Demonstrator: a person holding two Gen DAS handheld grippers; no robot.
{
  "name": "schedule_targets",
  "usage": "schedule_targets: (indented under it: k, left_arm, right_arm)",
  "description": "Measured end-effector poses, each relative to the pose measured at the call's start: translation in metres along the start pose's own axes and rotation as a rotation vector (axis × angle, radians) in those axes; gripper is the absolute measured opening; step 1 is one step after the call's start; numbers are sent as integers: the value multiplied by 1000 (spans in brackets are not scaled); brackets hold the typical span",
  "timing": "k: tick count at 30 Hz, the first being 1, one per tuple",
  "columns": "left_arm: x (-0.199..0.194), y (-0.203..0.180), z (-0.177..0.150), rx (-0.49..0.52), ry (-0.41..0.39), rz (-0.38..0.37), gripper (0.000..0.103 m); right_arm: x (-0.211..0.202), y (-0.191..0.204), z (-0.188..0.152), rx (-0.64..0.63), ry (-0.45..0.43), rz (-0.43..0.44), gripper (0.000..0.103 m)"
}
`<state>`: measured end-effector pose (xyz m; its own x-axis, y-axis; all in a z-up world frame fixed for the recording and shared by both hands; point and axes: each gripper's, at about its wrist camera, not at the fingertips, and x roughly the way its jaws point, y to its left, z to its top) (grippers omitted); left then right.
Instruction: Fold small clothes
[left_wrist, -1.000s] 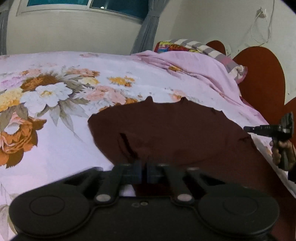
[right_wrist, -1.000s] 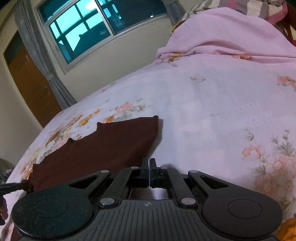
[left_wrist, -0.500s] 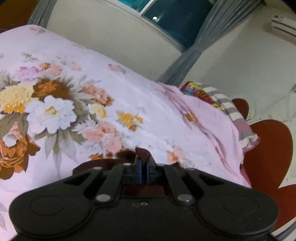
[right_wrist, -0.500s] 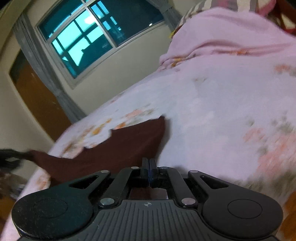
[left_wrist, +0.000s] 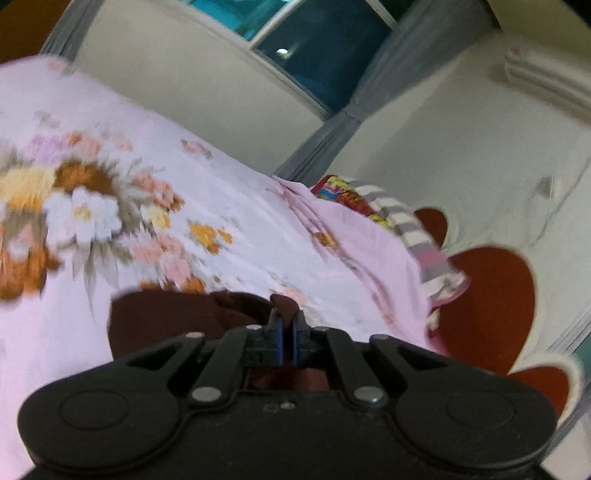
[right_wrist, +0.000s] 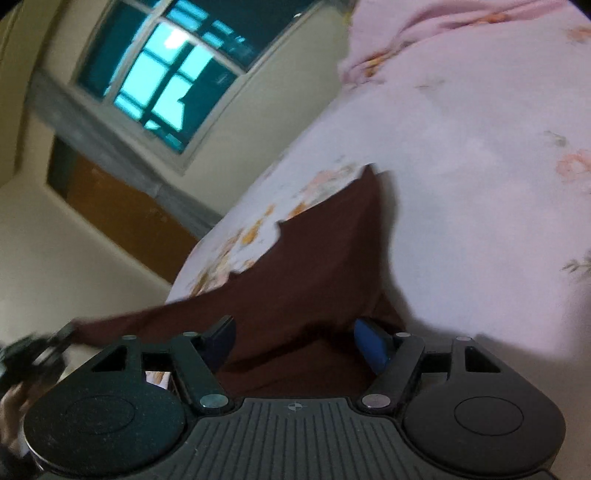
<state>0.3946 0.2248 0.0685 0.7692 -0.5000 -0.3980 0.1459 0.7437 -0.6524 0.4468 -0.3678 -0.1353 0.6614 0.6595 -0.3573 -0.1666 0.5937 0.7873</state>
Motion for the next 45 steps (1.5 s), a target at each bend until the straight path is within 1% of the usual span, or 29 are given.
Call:
schedule_targets:
  k: [2, 3, 4, 6, 7, 8, 9, 10, 11, 12, 13, 15, 16, 17, 18, 20, 22, 24, 26, 27, 29, 30, 32, 34, 37, 38, 40, 42, 45]
  left_arm:
    - [-13, -1, -12, -35, -33, 10, 3]
    - [-10, 2, -16, -46, -26, 40, 3]
    - [0, 7, -16, -39, -21, 83, 4]
    - [36, 29, -6, -69, 10, 101, 11]
    - [63, 43, 3, -34, 28, 162, 16]
    - [85, 57, 8, 0, 60, 225, 13]
    - [104, 81, 9, -38, 92, 283, 13]
    - [116, 103, 9, -57, 139, 331, 14]
    - [121, 122, 6, -53, 169, 388, 15]
    - [114, 135, 3, -79, 153, 410, 17]
    - [101, 143, 0, -95, 127, 376, 22]
    - [73, 145, -10, -87, 74, 324, 22]
    - [65, 142, -16, -57, 73, 274, 22]
    - [59, 137, -21, -13, 93, 236, 22]
    - [58, 133, -26, 30, 111, 212, 22]
    - [65, 126, -33, 98, 155, 171, 22]
    - [70, 119, -36, 145, 150, 108, 22]
    - [81, 114, -35, 183, 151, 95, 22]
    - [98, 115, -34, 196, 193, 103, 22]
    - [109, 119, -34, 183, 231, 122, 22]
    - [118, 124, -40, 153, 264, 106, 22]
    - [120, 127, -40, 127, 257, 88, 22]
    - [123, 136, -39, 38, 250, 32, 21]
    - [132, 148, -42, -44, 272, 23, 16]
    - [134, 150, -44, -78, 272, 13, 9]
    - [133, 149, -46, -83, 267, 16, 4]
    - [127, 147, -46, -99, 236, 4, 2]
    - [112, 142, -44, -140, 162, -49, 2]
    - [74, 123, -43, -140, 66, -104, 2]
  right_arm:
    - [-3, -4, 2, -7, -16, 3, 71]
    - [-5, -5, 2, -15, -21, 2, 71]
    - [-6, -6, 2, -26, -26, -3, 71]
    - [-8, -8, 5, -39, -64, -26, 71]
    - [-7, -8, 8, -53, -84, -36, 71]
    - [-3, -8, 10, -53, -75, -55, 71]
    - [0, -11, 14, -33, -53, -83, 71]
    - [1, -12, 16, -23, -42, -90, 72]
    - [-1, -12, 18, -28, -42, -108, 72]
    - [-4, -12, 18, -39, -42, -119, 72]
    - [-7, -12, 19, -47, -38, -116, 72]
    - [-16, -12, 16, -58, -41, -102, 72]
    - [-19, -12, 15, -62, -48, -96, 72]
    - [-22, -12, 13, -60, -54, -82, 72]
    - [-15, -9, 10, -58, -56, -70, 72]
    - [-16, -5, 5, -62, -61, -60, 72]
    - [-16, 1, 0, -72, -53, -33, 72]
    - [-16, 6, -4, -81, -47, -40, 72]
    - [-15, 9, -5, -88, -44, -42, 72]
    - [-12, 9, -5, -84, -47, -50, 72]
    - [-9, 8, -4, -71, -44, -49, 72]
    - [-10, 8, -5, -73, -41, -51, 72]
    - [-7, 10, -6, -82, -39, -62, 72]
    - [-6, 9, -7, -73, -42, -60, 72]
    - [-2, 7, -6, -63, -48, -61, 72]
    - [-2, 6, -6, -60, -49, -61, 72]
    - [-2, 6, -7, -57, -53, -59, 72]
    - [-2, 6, -7, -58, -53, -61, 72]
    - [-6, 6, -7, -45, -58, -55, 72]
